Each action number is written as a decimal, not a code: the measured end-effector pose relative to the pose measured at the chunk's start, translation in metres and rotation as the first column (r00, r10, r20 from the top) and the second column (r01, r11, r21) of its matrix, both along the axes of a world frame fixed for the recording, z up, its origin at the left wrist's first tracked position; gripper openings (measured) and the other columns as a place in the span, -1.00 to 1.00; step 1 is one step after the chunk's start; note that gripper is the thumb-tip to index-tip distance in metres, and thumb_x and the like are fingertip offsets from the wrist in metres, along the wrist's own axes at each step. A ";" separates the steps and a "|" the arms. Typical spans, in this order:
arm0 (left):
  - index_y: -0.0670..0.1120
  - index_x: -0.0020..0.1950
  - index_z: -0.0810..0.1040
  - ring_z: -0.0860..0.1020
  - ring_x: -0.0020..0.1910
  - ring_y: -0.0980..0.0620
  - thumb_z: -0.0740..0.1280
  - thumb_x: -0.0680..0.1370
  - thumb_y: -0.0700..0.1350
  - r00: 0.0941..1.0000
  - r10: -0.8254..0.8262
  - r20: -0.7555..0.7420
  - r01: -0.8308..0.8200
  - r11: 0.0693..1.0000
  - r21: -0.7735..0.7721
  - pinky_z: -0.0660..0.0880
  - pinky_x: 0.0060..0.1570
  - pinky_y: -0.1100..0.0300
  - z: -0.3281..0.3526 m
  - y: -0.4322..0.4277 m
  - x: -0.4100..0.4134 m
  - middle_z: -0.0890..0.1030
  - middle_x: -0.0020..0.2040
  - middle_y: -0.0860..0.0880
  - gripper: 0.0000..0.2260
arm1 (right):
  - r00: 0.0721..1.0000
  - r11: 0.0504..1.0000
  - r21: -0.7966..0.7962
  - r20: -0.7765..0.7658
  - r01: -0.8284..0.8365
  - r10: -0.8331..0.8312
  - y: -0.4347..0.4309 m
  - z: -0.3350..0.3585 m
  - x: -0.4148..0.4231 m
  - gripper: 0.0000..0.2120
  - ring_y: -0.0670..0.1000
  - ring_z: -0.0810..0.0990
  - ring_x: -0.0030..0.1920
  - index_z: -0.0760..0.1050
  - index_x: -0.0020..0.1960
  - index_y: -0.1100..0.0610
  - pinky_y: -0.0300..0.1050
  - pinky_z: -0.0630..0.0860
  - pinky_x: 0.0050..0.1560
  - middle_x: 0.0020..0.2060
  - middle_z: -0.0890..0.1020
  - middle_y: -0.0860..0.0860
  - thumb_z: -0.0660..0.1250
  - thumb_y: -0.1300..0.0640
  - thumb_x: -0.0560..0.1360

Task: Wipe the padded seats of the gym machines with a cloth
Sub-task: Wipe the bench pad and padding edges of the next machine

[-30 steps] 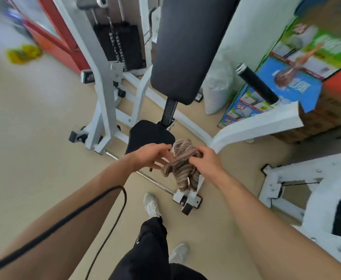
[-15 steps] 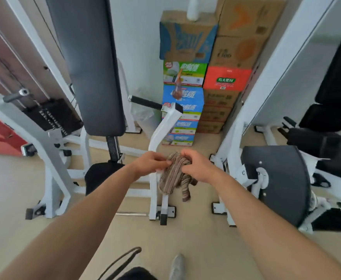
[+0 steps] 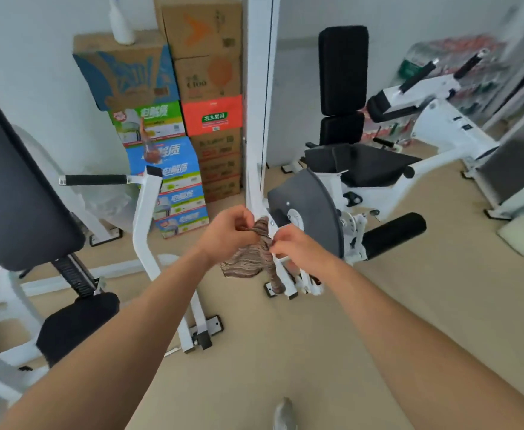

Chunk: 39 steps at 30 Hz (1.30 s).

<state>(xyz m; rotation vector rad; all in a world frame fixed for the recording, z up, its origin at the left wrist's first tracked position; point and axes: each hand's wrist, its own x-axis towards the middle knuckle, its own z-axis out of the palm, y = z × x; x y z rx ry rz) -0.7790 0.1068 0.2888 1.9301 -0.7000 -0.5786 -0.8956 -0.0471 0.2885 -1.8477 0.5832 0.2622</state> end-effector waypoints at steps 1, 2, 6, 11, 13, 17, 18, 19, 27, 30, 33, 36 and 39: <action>-0.09 -0.22 0.47 0.46 -0.38 0.12 0.45 0.40 -0.37 0.997 -0.055 0.052 0.054 0.998 0.026 0.40 -0.32 0.24 0.003 -0.015 -0.011 0.53 -0.37 0.02 -0.77 | 0.998 0.999 -0.002 0.043 0.045 -0.045 -0.010 0.004 -0.012 -0.68 0.01 0.54 0.05 0.41 0.24 0.05 -0.09 0.46 -0.02 0.11 0.55 0.03 0.33 0.15 0.50; -0.11 -0.21 0.49 0.47 -0.36 0.10 0.45 0.39 -0.35 0.989 -0.108 0.101 0.103 0.993 0.050 0.42 -0.30 0.22 0.006 -0.029 -0.023 0.55 -0.34 -0.04 -0.80 | 0.994 0.998 0.017 0.091 0.065 -0.066 -0.020 0.008 -0.024 -0.59 -0.01 0.54 0.08 0.38 0.32 -0.02 -0.15 0.48 -0.04 0.17 0.53 0.01 0.33 0.20 0.51; -0.05 -0.22 0.49 0.59 -0.26 0.07 0.47 0.37 -0.31 0.941 -0.268 0.207 0.249 0.962 0.115 0.51 -0.18 0.19 0.015 -0.095 -0.061 0.65 -0.24 -0.03 -0.78 | 0.980 0.998 -0.035 0.191 0.054 -0.046 -0.073 0.021 -0.065 -0.47 -0.06 0.52 0.00 0.43 0.34 -0.09 -0.24 0.43 -0.10 0.21 0.50 -0.01 0.35 0.27 0.44; 0.08 -0.27 0.43 0.54 -0.30 0.11 0.43 0.37 -0.30 0.906 -0.334 0.262 0.281 0.934 0.221 0.45 -0.23 0.27 0.023 -0.192 -0.109 0.58 -0.25 0.14 -0.70 | 0.981 0.947 -0.278 0.148 0.163 -0.125 -0.177 0.021 -0.122 -0.94 -0.07 0.57 -0.15 0.54 -0.17 -0.03 -0.13 0.40 -0.15 -0.22 0.60 -0.11 0.34 0.08 0.48; 0.10 -0.25 0.41 0.57 -0.19 0.06 0.43 0.39 -0.26 0.883 -0.363 0.299 0.284 0.918 0.275 0.49 -0.14 0.19 0.025 -0.226 -0.126 0.58 -0.20 0.16 -0.71 | 0.978 0.946 -0.275 0.161 0.175 -0.134 -0.210 0.022 -0.139 -0.89 -0.07 0.53 -0.22 0.51 -0.21 0.00 -0.14 0.36 -0.21 -0.29 0.56 -0.10 0.32 0.08 0.50; 0.01 -0.04 0.41 0.56 -0.12 -0.05 0.41 0.41 -0.20 0.836 -0.394 0.382 0.278 0.904 0.325 0.51 -0.11 0.06 0.026 -0.326 -0.179 0.59 -0.12 0.03 -0.76 | 0.963 0.927 -0.297 0.206 0.228 -0.171 -0.304 0.028 -0.184 -0.92 -0.03 0.62 -0.13 0.53 -0.11 -0.02 -0.08 0.51 -0.12 -0.18 0.65 -0.04 0.28 0.05 0.53; -0.01 0.05 0.40 0.56 -0.13 -0.06 0.43 0.42 -0.17 0.831 -0.396 0.391 0.272 0.901 0.337 0.50 -0.13 0.05 0.026 -0.350 -0.191 0.59 -0.10 0.03 -0.71 | 0.966 0.928 -0.301 0.200 0.219 -0.163 -0.328 0.028 -0.195 -0.95 -0.02 0.64 -0.08 0.52 -0.08 -0.05 -0.05 0.56 -0.03 -0.12 0.67 -0.04 0.29 0.02 0.52; -0.01 0.15 0.39 0.56 -0.11 -0.05 0.45 0.43 -0.14 0.830 -0.401 0.387 0.269 0.897 0.351 0.49 -0.12 0.05 0.025 -0.373 -0.202 0.58 -0.07 0.04 -0.63 | 0.971 0.929 -0.312 0.191 0.201 -0.146 -0.353 0.028 -0.207 -0.97 -0.02 0.66 -0.05 0.51 -0.07 -0.08 -0.02 0.58 0.03 -0.08 0.68 -0.05 0.29 0.02 0.52; 0.01 0.17 0.60 0.61 0.02 0.01 0.34 0.58 0.10 0.751 -0.626 0.209 0.437 0.709 0.553 0.51 0.06 0.14 0.008 -0.539 -0.245 0.67 0.03 0.03 -0.76 | 0.975 0.839 -0.512 0.200 0.186 -0.095 -0.521 0.035 -0.278 -0.95 -0.01 0.62 -0.03 0.53 -0.02 -0.11 0.02 0.56 0.09 -0.08 0.64 -0.10 0.31 0.03 0.57; -0.04 0.05 0.62 0.61 -0.11 0.02 0.30 0.61 0.11 0.762 -0.614 0.203 0.444 0.725 0.526 0.52 -0.08 0.14 0.004 -0.605 -0.250 0.66 -0.10 0.00 -0.75 | 0.983 0.750 -0.637 0.147 0.178 -0.108 -0.581 0.030 -0.294 -0.91 0.01 0.60 -0.05 0.51 0.08 -0.08 -0.01 0.55 -0.01 -0.05 0.61 -0.10 0.24 0.01 0.63; -0.03 -0.10 0.59 0.55 -0.24 0.08 0.28 0.62 0.10 0.802 -0.539 0.258 0.394 0.801 0.451 0.45 -0.24 0.16 -0.002 -0.674 -0.250 0.60 -0.25 0.04 -0.75 | 0.983 0.640 -0.750 0.079 0.167 -0.164 -0.652 0.019 -0.303 -0.85 0.05 0.59 -0.12 0.49 0.11 -0.07 -0.07 0.45 -0.17 -0.08 0.64 -0.06 0.19 -0.07 0.65; -0.03 -0.07 0.60 0.59 -0.12 0.01 0.28 0.63 0.05 0.832 -0.494 0.253 0.396 0.847 0.353 0.53 -0.06 0.05 -0.010 -0.754 -0.239 0.63 -0.18 0.00 -0.79 | 0.979 0.615 -0.777 0.008 0.135 -0.204 -0.734 0.008 -0.300 -0.78 0.09 0.57 -0.13 0.49 0.00 -0.07 -0.06 0.41 -0.20 -0.14 0.62 -0.03 0.18 -0.18 0.62; -0.05 -0.04 0.61 0.59 -0.11 0.01 0.30 0.61 0.03 0.848 -0.470 0.246 0.398 0.870 0.292 0.52 -0.06 0.08 -0.016 -0.840 -0.218 0.64 -0.15 -0.01 -0.81 | 0.978 0.702 -0.704 -0.054 0.104 -0.200 -0.821 0.003 -0.281 -0.71 0.09 0.61 -0.07 0.49 -0.07 -0.05 -0.01 0.51 -0.11 -0.13 0.63 -0.03 0.17 -0.22 0.61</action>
